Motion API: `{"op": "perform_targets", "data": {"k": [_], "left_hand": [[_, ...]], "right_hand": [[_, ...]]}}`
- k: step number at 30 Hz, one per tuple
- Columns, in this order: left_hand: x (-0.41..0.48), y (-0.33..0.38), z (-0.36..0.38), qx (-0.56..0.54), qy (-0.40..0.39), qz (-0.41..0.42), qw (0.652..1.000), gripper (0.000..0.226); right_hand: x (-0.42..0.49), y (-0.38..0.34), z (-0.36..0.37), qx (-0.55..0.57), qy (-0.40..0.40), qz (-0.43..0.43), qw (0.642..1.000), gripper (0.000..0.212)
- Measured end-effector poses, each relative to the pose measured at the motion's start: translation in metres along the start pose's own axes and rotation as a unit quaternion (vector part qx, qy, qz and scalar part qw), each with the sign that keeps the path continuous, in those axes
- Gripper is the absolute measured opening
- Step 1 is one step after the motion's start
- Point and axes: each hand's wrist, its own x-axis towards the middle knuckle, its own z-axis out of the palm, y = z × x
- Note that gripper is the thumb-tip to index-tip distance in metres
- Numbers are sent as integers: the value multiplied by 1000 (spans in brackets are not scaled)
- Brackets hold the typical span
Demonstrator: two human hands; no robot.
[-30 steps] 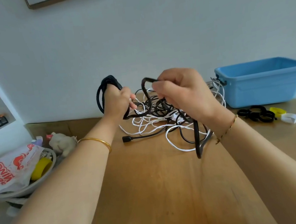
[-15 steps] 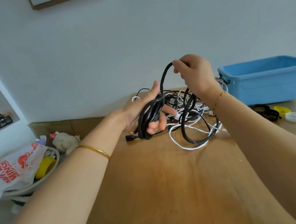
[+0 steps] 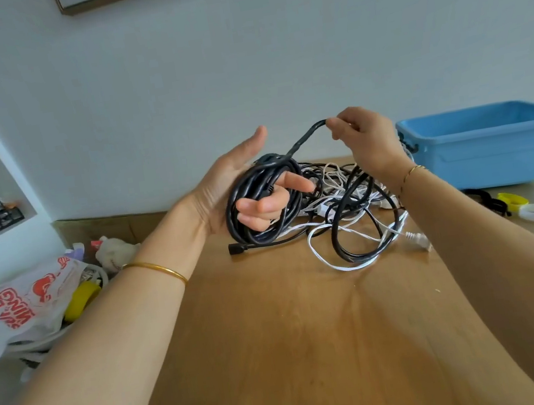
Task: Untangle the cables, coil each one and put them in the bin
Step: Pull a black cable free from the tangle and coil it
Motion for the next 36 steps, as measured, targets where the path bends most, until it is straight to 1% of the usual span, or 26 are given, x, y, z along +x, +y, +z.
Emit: {"op": "perform_targets", "data": {"k": [2,4,7,9,11,14,16,18,19,21,24,26,28,30,33,35,36], "left_hand": [[1,1,4,29,34,-6,999,60],[3,0,8,70,72,-15,995,46],[4,-4,10,94,94,-30,991,42],[4,-5,8,64,80,-19,995,40],[8,-3,7,16,47,6,999,39],[18,6,9,-45,11,43,998,41],[23,11,12,-86,2,70,994,44],[27,17,19,-119,32,112,986,46],[29,20,23,-129,70,143,979,46],[31,30,28,-156,157,219,950,48],[32,48,28,-231,248,328,882,45],[33,52,24,-256,303,366,842,42],[38,51,23,-281,339,393,807,41],[43,48,23,-288,376,407,781,33],[48,41,20,-271,442,403,754,23],[51,35,17,-242,485,393,743,22],[53,33,16,-224,504,387,739,20]], "right_hand": [[1,4,3,7,-7,16,1000,31],[-1,9,6,12,-37,33,999,33],[-9,17,3,-41,-107,25,993,33],[-17,20,5,-94,-118,-11,989,29],[-26,21,11,-119,-125,-26,985,31],[-35,19,21,-124,-164,-15,978,35],[-38,14,24,-97,-209,-4,973,45],[-40,8,24,-61,-256,7,965,59],[-40,5,25,-47,-278,16,959,63],[-43,-1,24,-22,-315,42,948,61],[-48,-11,21,-1,-357,77,931,40],[-51,-22,19,16,-382,81,921,26],[-52,-34,17,-1,-412,72,909,15],[-52,-42,15,-60,-426,61,900,15],[-55,-51,10,-125,-458,57,878,8],[-58,-57,7,-138,-456,60,877,2],[-60,-59,6,-148,-446,61,881,6]]}}
